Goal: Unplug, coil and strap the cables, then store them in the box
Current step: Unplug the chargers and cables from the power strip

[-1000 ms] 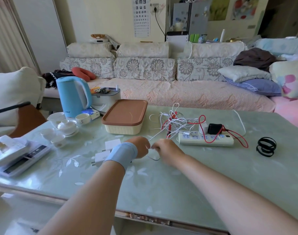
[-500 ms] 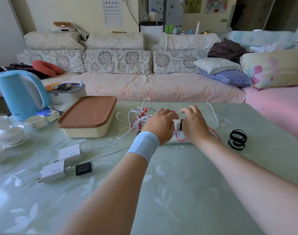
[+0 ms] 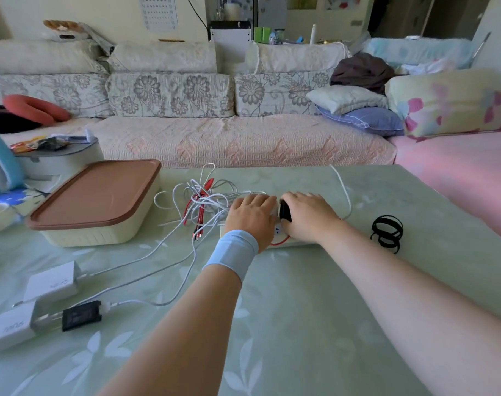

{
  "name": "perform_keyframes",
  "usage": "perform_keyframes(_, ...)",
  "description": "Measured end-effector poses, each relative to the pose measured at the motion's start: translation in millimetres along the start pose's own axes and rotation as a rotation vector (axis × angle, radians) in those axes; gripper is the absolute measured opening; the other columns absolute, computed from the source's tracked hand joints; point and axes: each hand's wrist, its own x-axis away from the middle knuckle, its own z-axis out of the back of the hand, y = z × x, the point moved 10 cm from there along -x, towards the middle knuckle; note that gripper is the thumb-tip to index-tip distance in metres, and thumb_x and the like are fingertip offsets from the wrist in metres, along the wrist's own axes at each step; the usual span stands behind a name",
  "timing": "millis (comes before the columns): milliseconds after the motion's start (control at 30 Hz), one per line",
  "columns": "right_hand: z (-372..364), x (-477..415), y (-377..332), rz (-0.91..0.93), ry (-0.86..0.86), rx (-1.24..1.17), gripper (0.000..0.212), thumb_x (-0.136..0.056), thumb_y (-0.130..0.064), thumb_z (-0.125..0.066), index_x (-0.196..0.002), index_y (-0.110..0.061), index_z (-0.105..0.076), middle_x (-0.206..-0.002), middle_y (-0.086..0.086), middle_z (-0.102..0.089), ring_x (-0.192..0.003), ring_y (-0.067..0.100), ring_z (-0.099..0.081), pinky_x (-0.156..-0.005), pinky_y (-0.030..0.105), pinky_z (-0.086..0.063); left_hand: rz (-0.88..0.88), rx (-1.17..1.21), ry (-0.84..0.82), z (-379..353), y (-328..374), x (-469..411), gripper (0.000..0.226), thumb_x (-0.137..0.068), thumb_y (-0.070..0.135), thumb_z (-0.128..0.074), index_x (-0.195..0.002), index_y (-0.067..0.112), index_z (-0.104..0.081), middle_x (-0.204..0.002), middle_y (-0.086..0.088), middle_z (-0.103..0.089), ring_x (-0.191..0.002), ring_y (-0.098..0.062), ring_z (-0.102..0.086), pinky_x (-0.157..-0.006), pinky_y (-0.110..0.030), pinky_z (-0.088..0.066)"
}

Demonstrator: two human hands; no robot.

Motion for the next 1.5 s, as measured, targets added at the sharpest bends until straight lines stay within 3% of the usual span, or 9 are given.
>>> perform_keyframes(133,-5.2,-4.6,3.4,0.029,0.087,0.091,0.037,-0.090,-0.045,-0.054,-0.113,-0.016,-0.048,-0.113,0.008,-0.062,-0.105,0.035,-0.059,-0.088,0.044,-0.039,0.041,0.089,0.023,-11.6,-5.4,5.5,0.048,-0.096,0.035,-0.041,-0.143,0.029,-0.037,-0.153,0.009,-0.034,-0.141,-0.014,-0.027,-0.113,-0.031,-0.019)
perform_keyframes(300,-9.4,-1.4,5.4,0.063,0.098,-0.109,0.031,-0.093,-0.037,-0.060,-0.107,-0.011,-0.048,-0.108,0.012,-0.057,-0.098,0.037,-0.053,-0.080,0.049,-0.048,0.101,0.188,0.060,-13.8,-6.1,10.1,0.046,-0.096,0.029,-0.044,-0.142,0.029,-0.038,-0.152,0.009,-0.033,-0.140,-0.012,-0.030,-0.112,-0.028,-0.015)
perform_keyframes(633,-2.5,7.7,1.4,0.017,0.264,-0.056,0.026,-0.092,-0.034,-0.057,-0.104,-0.012,-0.052,-0.104,0.010,-0.058,-0.095,0.035,-0.054,-0.070,0.044,-0.047,0.146,0.246,0.053,-21.4,-6.8,13.8,0.048,-0.097,0.024,-0.041,-0.144,0.029,-0.034,-0.155,0.011,-0.027,-0.140,-0.013,-0.029,-0.114,-0.031,-0.017)
perform_keyframes(933,-1.8,3.2,9.2,-0.027,0.274,-0.228,0.022,-0.093,-0.028,-0.058,-0.103,-0.010,-0.054,-0.105,0.009,-0.059,-0.097,0.033,-0.051,-0.076,0.045,-0.047,0.159,0.266,0.007,-25.9,-10.4,9.6,0.050,-0.095,0.019,-0.041,-0.143,0.033,-0.032,-0.157,0.014,-0.023,-0.140,-0.009,-0.030,-0.111,-0.034,-0.020)
perform_keyframes(1133,1.0,14.7,-2.7,0.030,0.405,-0.053,0.020,-0.085,-0.024,-0.067,-0.094,-0.010,-0.056,-0.092,0.012,-0.058,-0.081,0.037,-0.055,-0.060,0.043,-0.048,0.158,0.266,0.015,-24.7,-9.5,11.2,0.050,-0.097,0.023,-0.041,-0.144,0.034,-0.031,-0.157,0.015,-0.021,-0.142,-0.008,-0.027,-0.110,-0.035,-0.022)
perform_keyframes(1500,1.8,18.0,5.7,-0.051,0.440,-0.170,0.017,-0.090,-0.024,-0.063,-0.099,-0.010,-0.058,-0.097,0.009,-0.059,-0.089,0.035,-0.053,-0.067,0.043,-0.046,0.215,0.265,-0.072,-30.1,-11.7,10.3,0.049,-0.100,0.030,-0.037,-0.146,0.038,-0.023,-0.159,0.018,-0.011,-0.143,-0.007,-0.023,-0.109,-0.038,-0.023)
